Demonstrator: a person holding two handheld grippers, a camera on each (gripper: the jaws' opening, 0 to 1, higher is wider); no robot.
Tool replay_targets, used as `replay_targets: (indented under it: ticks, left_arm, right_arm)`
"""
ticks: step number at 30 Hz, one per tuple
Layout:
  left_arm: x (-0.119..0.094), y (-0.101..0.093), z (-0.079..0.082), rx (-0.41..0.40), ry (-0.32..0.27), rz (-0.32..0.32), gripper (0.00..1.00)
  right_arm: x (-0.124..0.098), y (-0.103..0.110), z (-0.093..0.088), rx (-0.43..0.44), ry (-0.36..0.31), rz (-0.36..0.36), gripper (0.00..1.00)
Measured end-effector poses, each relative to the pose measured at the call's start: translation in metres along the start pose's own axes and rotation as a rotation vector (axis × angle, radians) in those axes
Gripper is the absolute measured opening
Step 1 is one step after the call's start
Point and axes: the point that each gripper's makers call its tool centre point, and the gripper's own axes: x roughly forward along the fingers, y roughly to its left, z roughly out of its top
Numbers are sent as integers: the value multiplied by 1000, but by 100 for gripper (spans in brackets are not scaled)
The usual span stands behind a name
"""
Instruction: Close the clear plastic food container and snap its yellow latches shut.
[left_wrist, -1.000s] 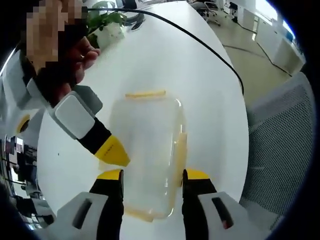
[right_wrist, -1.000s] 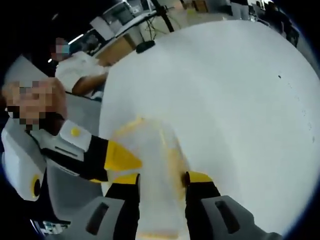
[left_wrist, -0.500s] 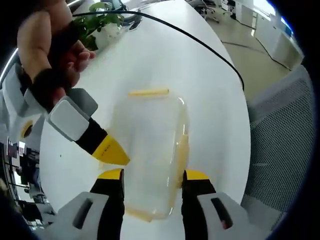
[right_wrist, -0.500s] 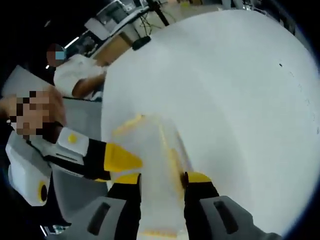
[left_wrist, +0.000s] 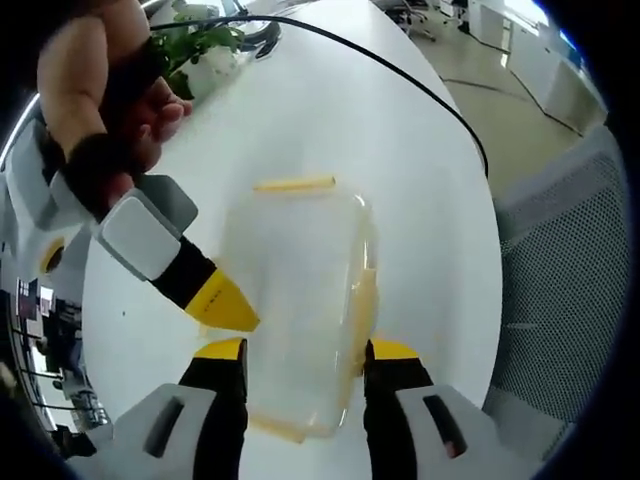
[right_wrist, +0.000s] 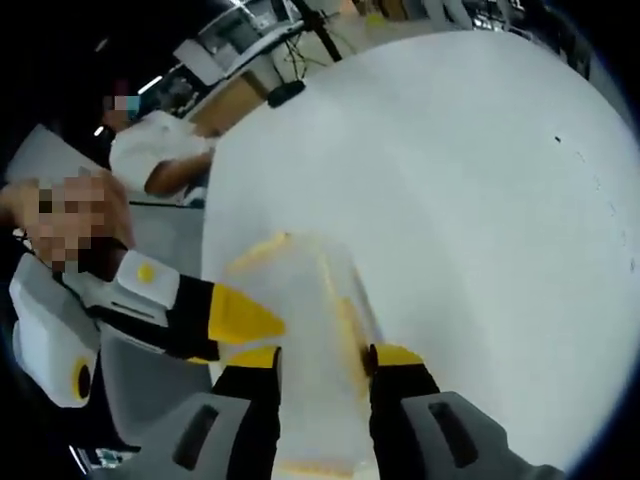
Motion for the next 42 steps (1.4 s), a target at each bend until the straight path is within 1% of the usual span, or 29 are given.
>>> replay_targets:
  ticks: [7,12,15,16,17,18,19,20,21,22,24,25,26,27,28,30,32,34,36,37,39,42]
  left_arm:
    - [0,1,-1,3,-10,-5,46]
    - [-1,1,0,-4,-8,-18,47]
    - [-2,1,0,-5,-9,-27,47]
    - [-3,1,1,-18,-16,-38,49]
    - [-4,-2,3,-56,-33,-62,52]
    - [-4,2,1,-80,-28,-42,59]
    - [-5,4,0,-81,-28,-33,69]
    - [-7,5,2,-80,-42,-33,74]
    - [-9,5,4,-81,-57,-34,74]
    - [-13,4,5,-85,-65,-47,71]
    - [-16,2,7,-91,-85,-67,71]
    - [-18,3,5,-94,-81,-65,71]
    - [-18,2,5,-98,-86,-75,72]
    - [-18,1,4,-120,-94,-94,74]
    - [-18,1,3,-126,-89,-99,76]
    - [-21,-4,7,-129,-125,-145,77]
    - [-22,-1,4,-153,-113,-152,80]
    - [-23,-1,6,-163,-135,-163,88]
    - [-25,1,5,-163,-136,-173,88]
    - [-25,0,5,-169,-143,-192,89]
    - [-24,-1,3,-184,-137,-214,91]
    - [-24,0,0,-160,-132,-230,91]
  right_arm:
    - [-1,1,1,-1,-50,-1,33]
    - [-1,2,3,-7,-55,-1,33]
    - [-2,2,3,13,-54,-8,33]
    - [-3,2,3,14,-55,-11,33]
    - [-4,2,3,9,-55,-18,33]
    - [-5,3,2,-2,-51,-21,33]
    - [-7,4,2,-9,-53,-21,34]
    - [-9,5,3,-13,-62,-20,38]
    - [-12,5,7,-22,-84,-26,42]
    - [-14,5,9,-29,-100,-28,45]
    - [-20,9,12,-41,-124,-28,50]
    - [-22,10,12,-53,-125,-32,51]
    - [-24,11,10,-76,-121,-39,55]
    - [-25,13,9,-86,-120,-43,58]
    - [-26,15,7,-96,-118,-43,61]
    - [-26,20,-1,-120,-104,-35,65]
    - [-26,21,-6,-144,-96,-44,70]
    - [-27,21,-10,-156,-94,-57,71]
    - [-28,21,-12,-158,-99,-63,72]
    - [-29,22,-14,-165,-99,-71,72]
    - [-29,23,-16,-185,-97,-80,72]
    - [-28,25,-22,-226,-72,-96,72]
